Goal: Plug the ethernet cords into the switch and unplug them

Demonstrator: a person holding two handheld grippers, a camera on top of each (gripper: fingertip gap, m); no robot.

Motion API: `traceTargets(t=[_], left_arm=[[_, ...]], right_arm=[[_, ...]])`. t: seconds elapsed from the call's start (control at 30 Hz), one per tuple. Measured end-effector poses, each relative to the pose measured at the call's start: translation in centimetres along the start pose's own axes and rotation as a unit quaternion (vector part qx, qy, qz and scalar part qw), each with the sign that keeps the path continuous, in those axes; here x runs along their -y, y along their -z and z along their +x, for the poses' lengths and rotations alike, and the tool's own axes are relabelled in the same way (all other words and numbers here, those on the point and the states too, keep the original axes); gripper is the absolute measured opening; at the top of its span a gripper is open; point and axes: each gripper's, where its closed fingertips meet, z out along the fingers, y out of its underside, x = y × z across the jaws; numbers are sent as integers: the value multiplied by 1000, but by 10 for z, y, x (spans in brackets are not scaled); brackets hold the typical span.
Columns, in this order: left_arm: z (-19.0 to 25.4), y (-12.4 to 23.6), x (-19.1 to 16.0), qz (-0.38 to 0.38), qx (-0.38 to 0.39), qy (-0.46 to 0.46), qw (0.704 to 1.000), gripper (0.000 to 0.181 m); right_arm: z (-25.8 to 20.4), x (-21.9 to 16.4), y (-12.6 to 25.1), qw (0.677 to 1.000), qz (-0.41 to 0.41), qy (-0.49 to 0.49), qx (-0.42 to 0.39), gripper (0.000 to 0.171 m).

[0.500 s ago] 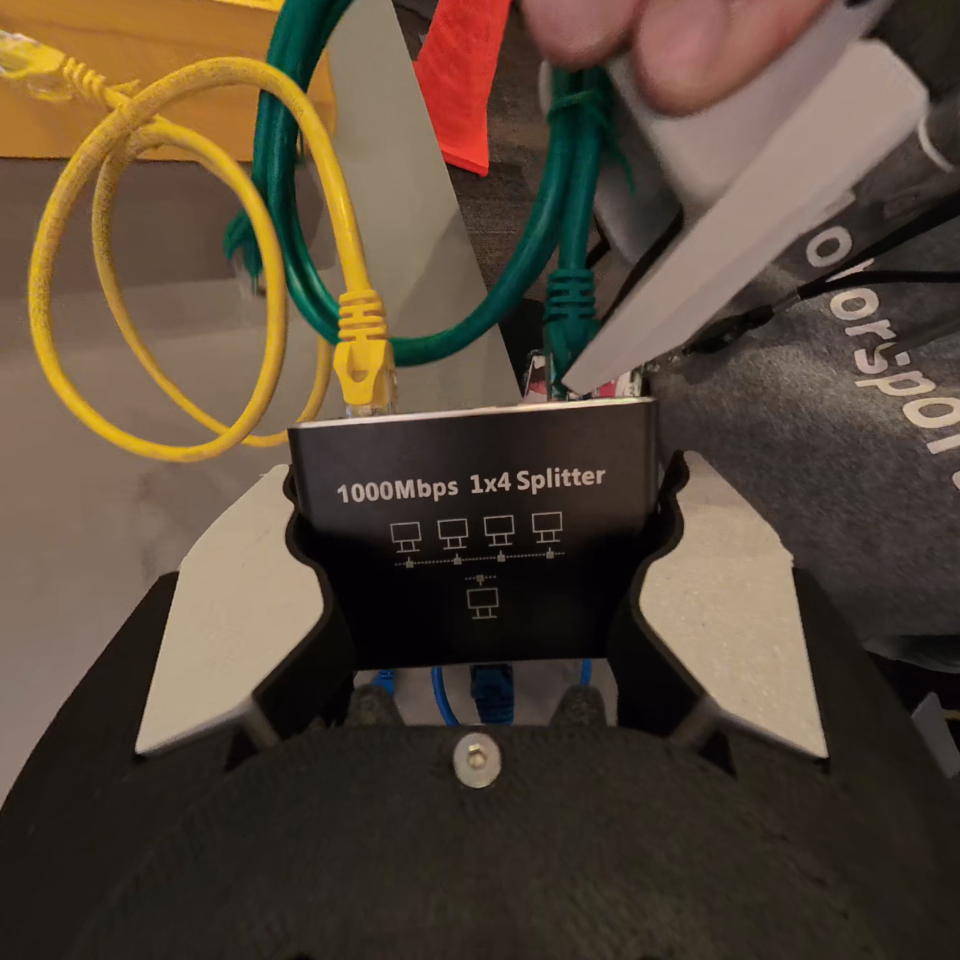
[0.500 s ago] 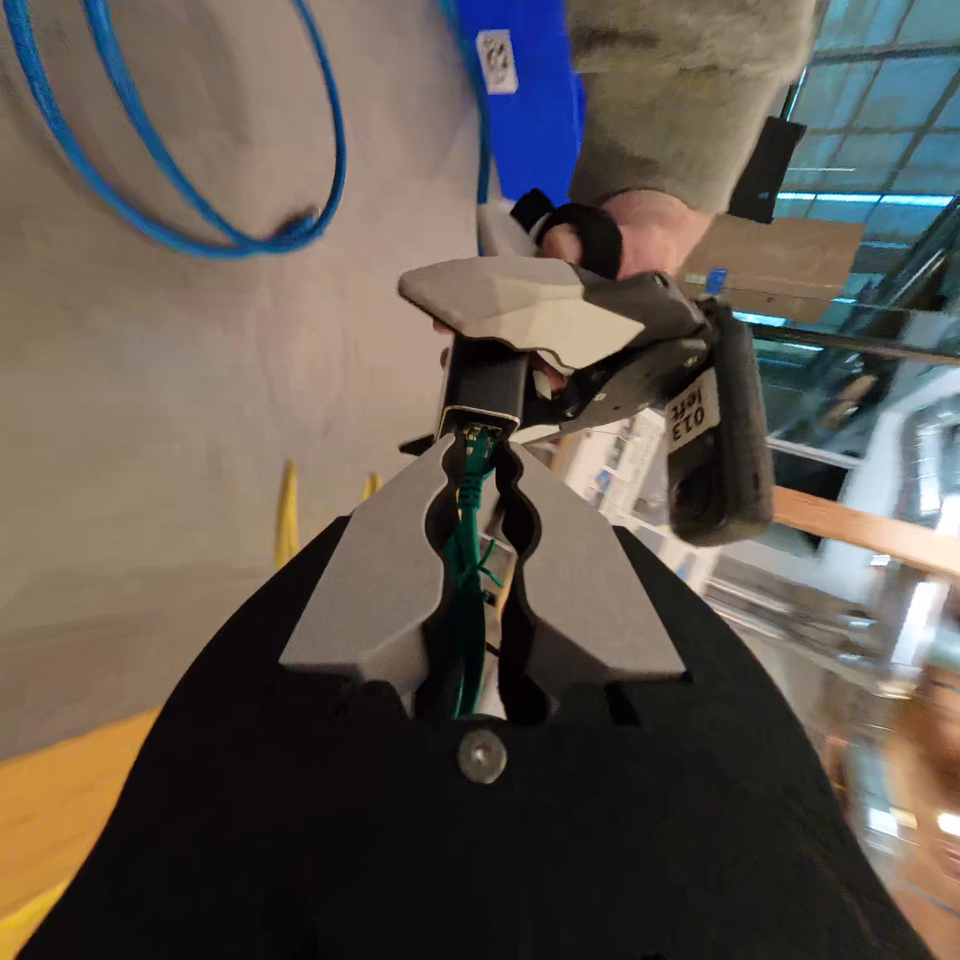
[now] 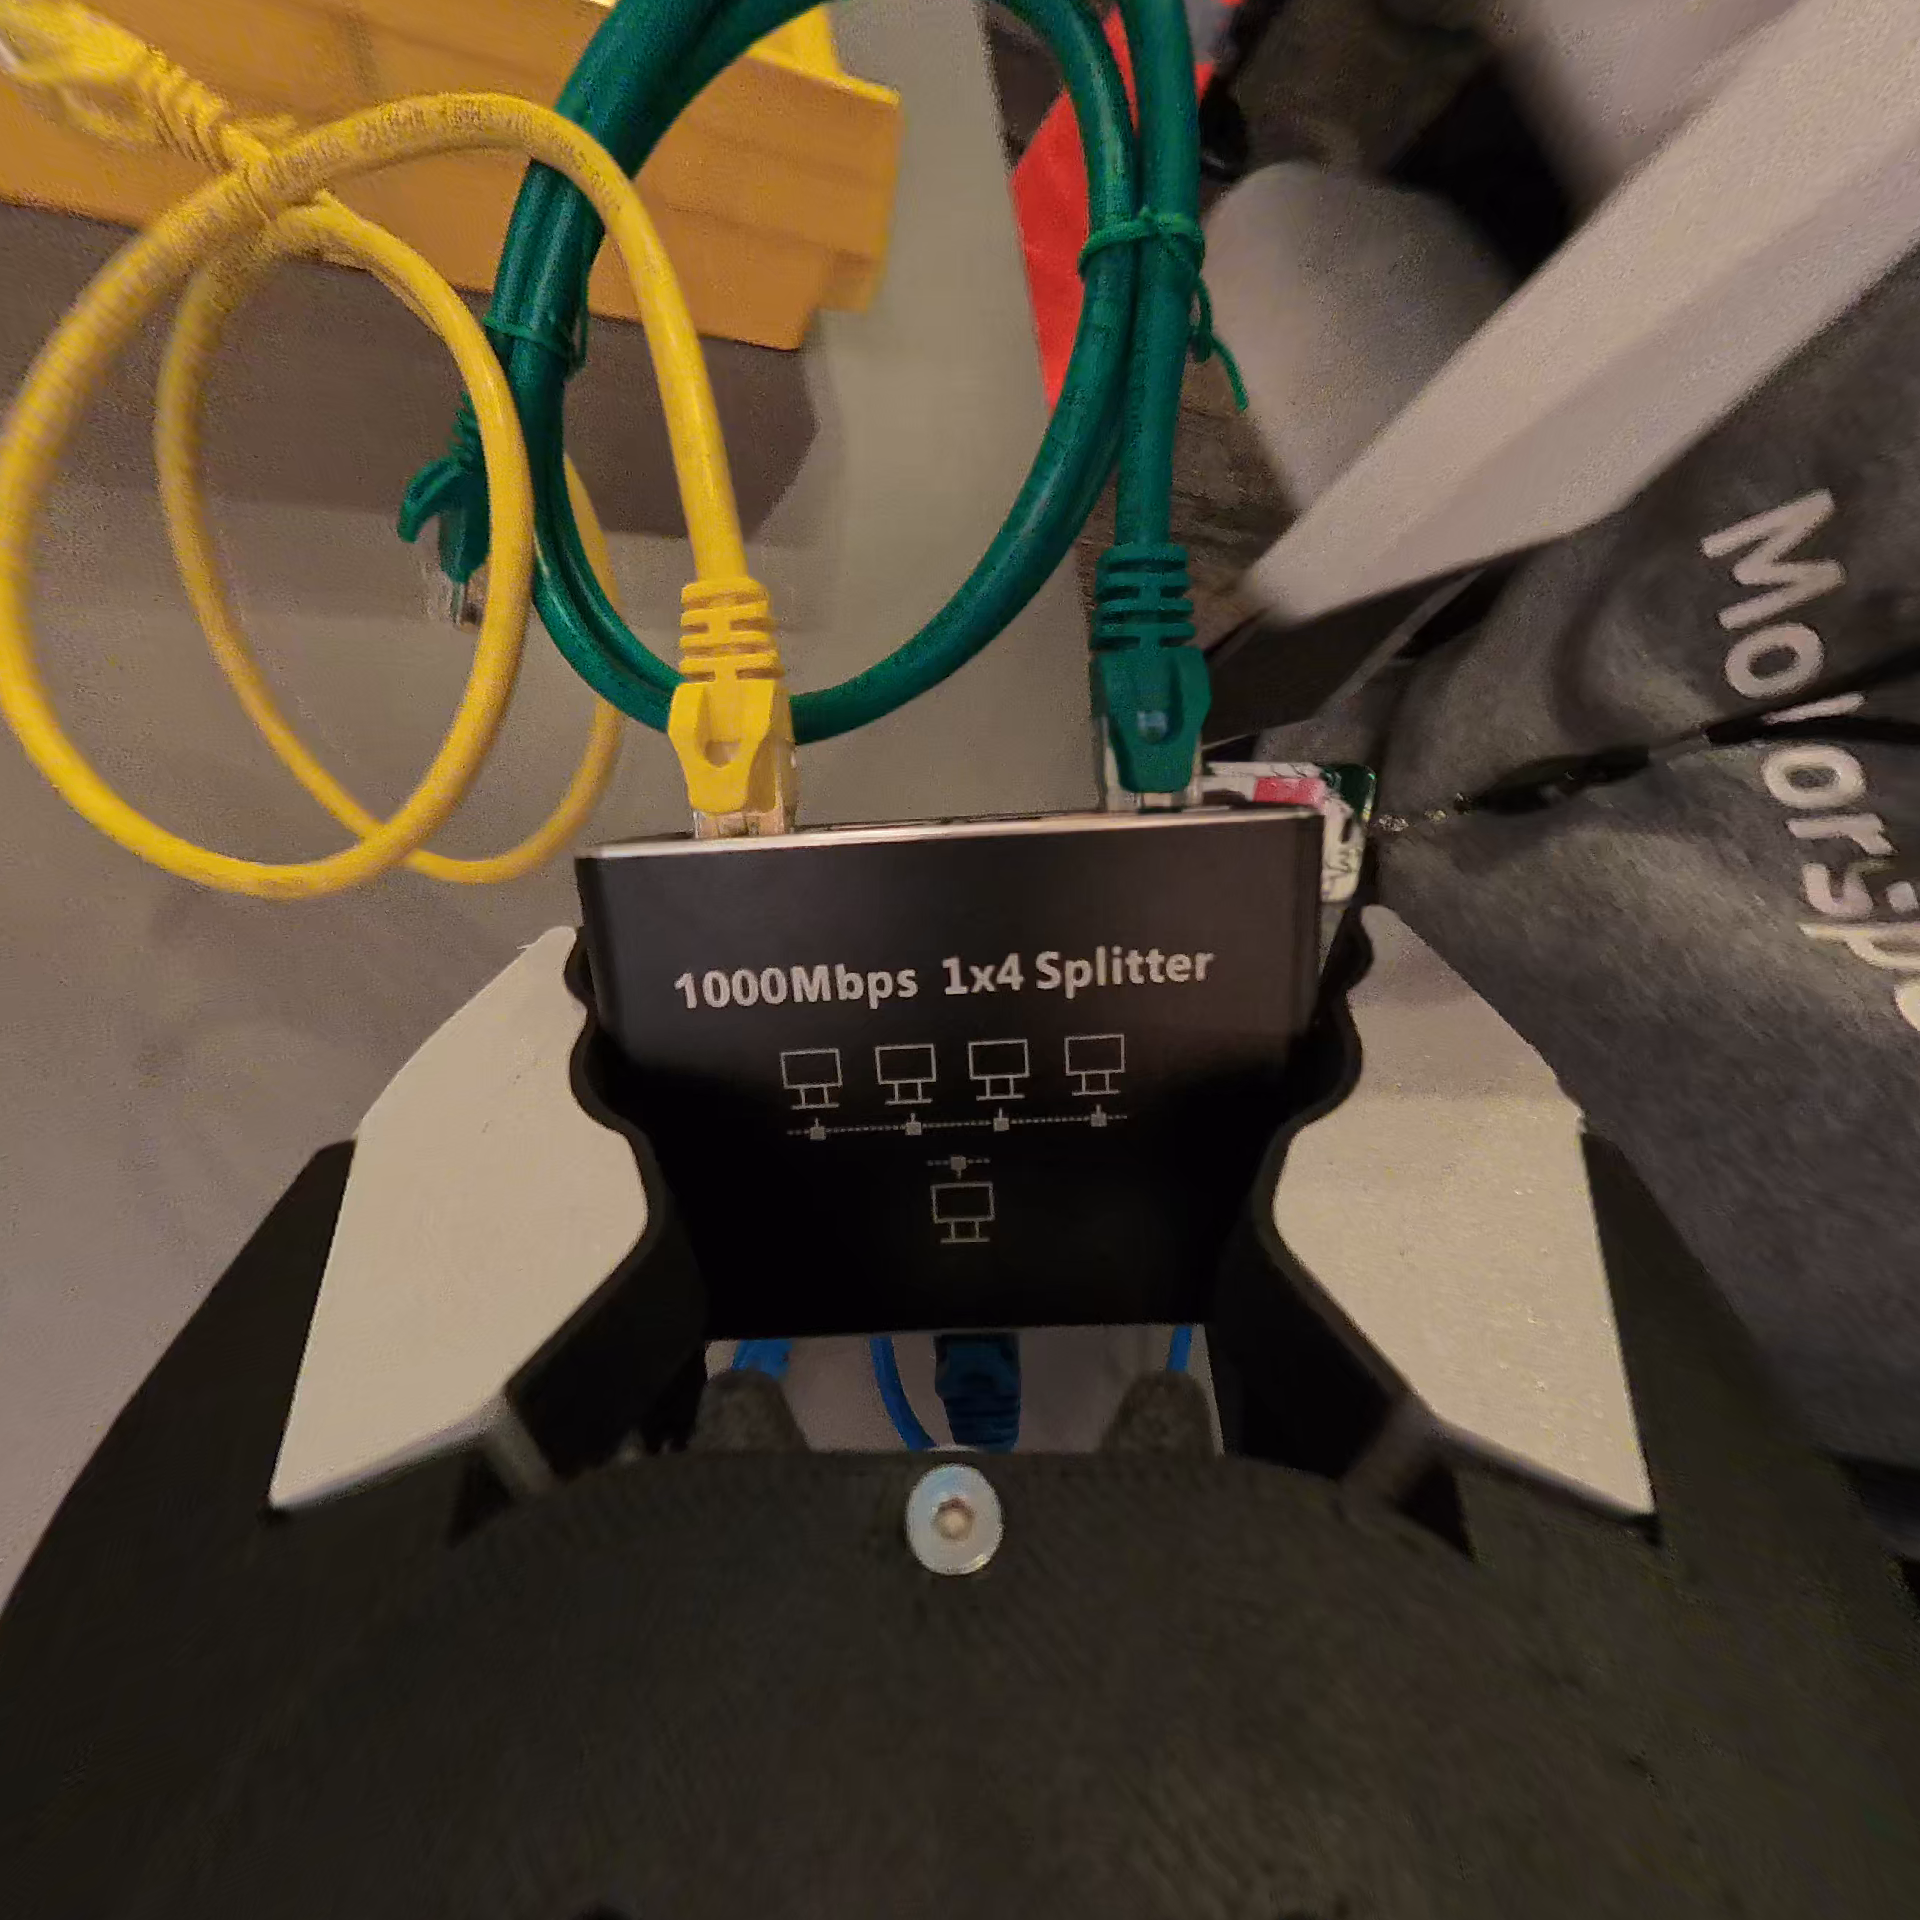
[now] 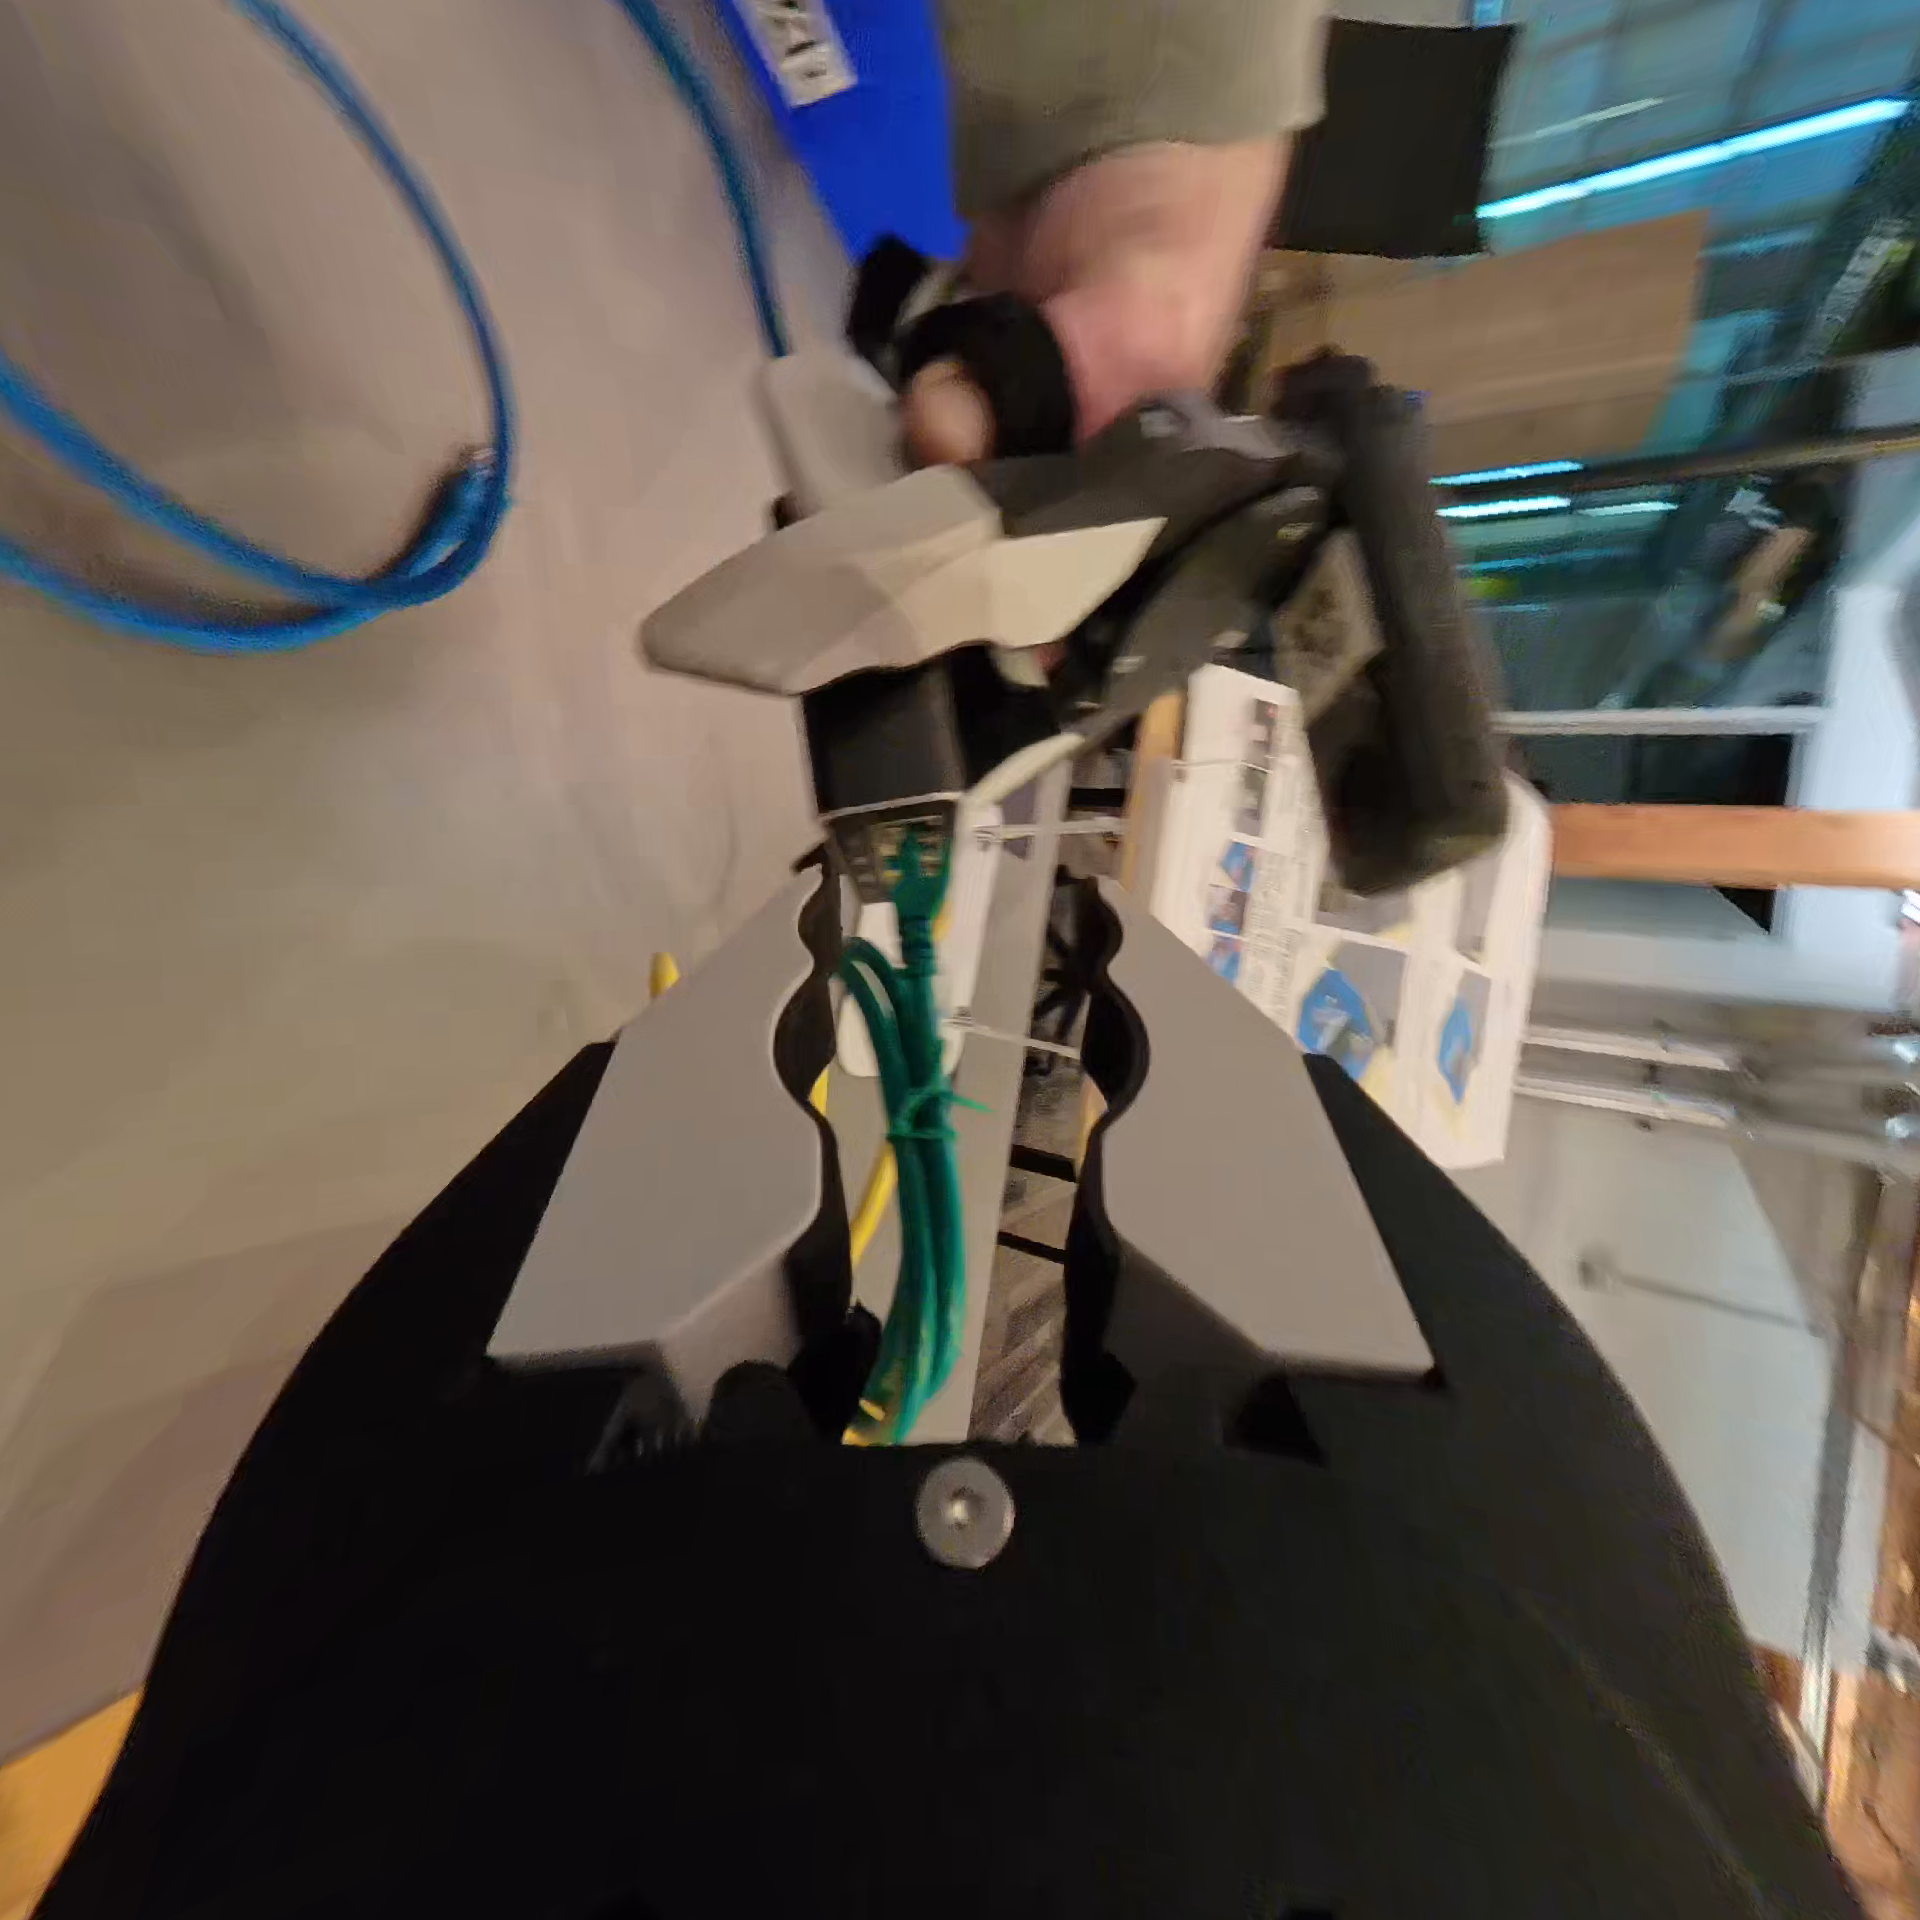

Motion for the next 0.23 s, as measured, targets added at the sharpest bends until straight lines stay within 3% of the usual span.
traceTargets(t=[0.03, 0.13, 0.23], left_arm=[[-3, -1, -2, 0, 6, 12, 1000, 126], [-8, -2, 2, 17, 36, 16, 999, 126], [-16, 2, 5, 28, 85, 8, 996, 126]], right_arm=[[7, 2, 4, 1000, 2, -9, -20, 41], [14, 2, 10, 996, -4, -78, -39, 19], [6, 9, 18, 966, 57, -253, -5, 10]])
